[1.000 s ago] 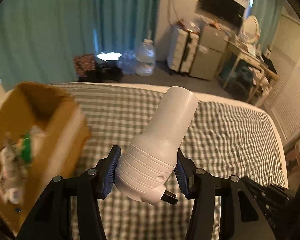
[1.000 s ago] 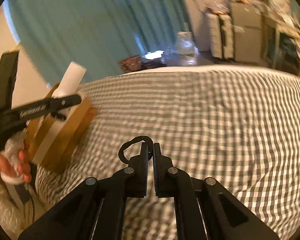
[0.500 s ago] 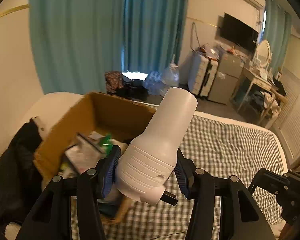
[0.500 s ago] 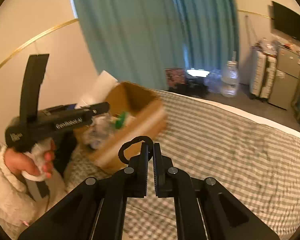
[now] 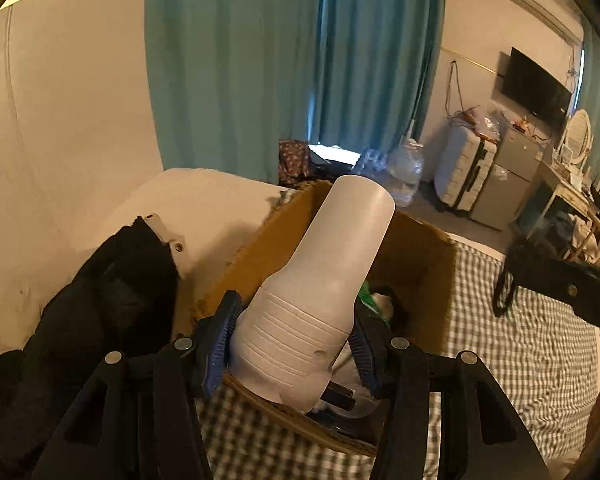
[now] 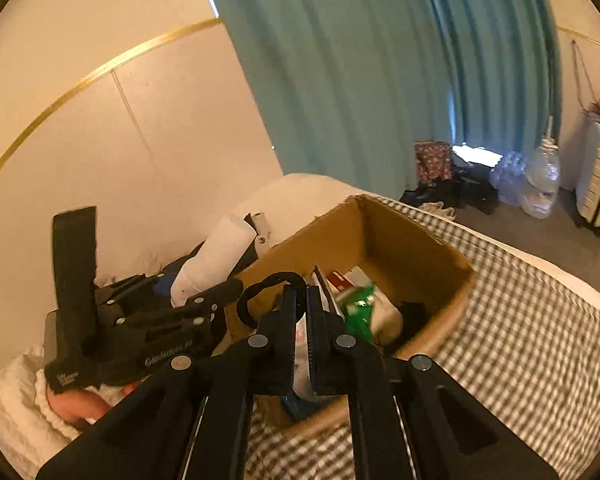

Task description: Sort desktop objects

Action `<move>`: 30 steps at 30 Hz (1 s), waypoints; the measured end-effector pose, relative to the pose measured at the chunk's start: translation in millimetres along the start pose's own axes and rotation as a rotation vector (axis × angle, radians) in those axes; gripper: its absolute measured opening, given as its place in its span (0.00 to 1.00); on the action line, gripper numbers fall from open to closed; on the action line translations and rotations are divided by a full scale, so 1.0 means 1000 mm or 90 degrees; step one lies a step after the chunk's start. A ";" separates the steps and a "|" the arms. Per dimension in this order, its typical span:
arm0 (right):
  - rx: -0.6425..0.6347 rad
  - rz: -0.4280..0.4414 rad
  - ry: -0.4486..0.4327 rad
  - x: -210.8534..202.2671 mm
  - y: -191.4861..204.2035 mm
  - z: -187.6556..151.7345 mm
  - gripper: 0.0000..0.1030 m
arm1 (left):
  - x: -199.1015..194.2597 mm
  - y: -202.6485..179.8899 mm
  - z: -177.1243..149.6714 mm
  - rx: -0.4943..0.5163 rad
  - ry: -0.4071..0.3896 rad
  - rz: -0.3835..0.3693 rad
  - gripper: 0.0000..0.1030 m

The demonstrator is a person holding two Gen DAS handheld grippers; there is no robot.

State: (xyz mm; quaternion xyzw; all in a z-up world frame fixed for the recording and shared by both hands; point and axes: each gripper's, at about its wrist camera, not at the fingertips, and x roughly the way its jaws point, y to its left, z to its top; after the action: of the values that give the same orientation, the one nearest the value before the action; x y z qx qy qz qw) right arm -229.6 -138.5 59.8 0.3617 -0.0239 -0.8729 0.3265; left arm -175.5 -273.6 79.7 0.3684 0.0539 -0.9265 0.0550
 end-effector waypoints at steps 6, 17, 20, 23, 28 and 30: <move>0.051 -0.030 0.011 0.039 -0.020 0.017 0.35 | 0.017 0.004 -0.005 0.023 0.017 -0.001 0.80; 0.054 -0.184 -0.006 -0.001 -0.048 0.000 0.95 | -0.004 -0.018 -0.008 0.008 0.000 0.011 1.00; 0.050 -0.226 -0.002 -0.027 -0.049 -0.012 0.95 | -0.034 -0.031 -0.009 0.026 -0.064 0.002 1.00; 0.062 -0.262 -0.007 -0.051 -0.051 -0.014 0.95 | -0.059 -0.047 -0.002 0.046 -0.093 0.003 1.00; 0.077 -0.321 -0.027 -0.091 -0.044 -0.024 1.00 | -0.086 -0.067 -0.003 0.047 -0.116 -0.028 1.00; 0.081 -0.328 -0.039 -0.100 -0.042 -0.033 1.00 | -0.088 -0.074 -0.009 0.047 -0.107 -0.031 1.00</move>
State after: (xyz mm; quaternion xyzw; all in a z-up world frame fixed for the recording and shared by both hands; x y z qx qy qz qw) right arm -179.1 -40.8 85.7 0.3492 0.0044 -0.9345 0.0690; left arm -116.3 -193.4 137.7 0.2894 0.0242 -0.9566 0.0233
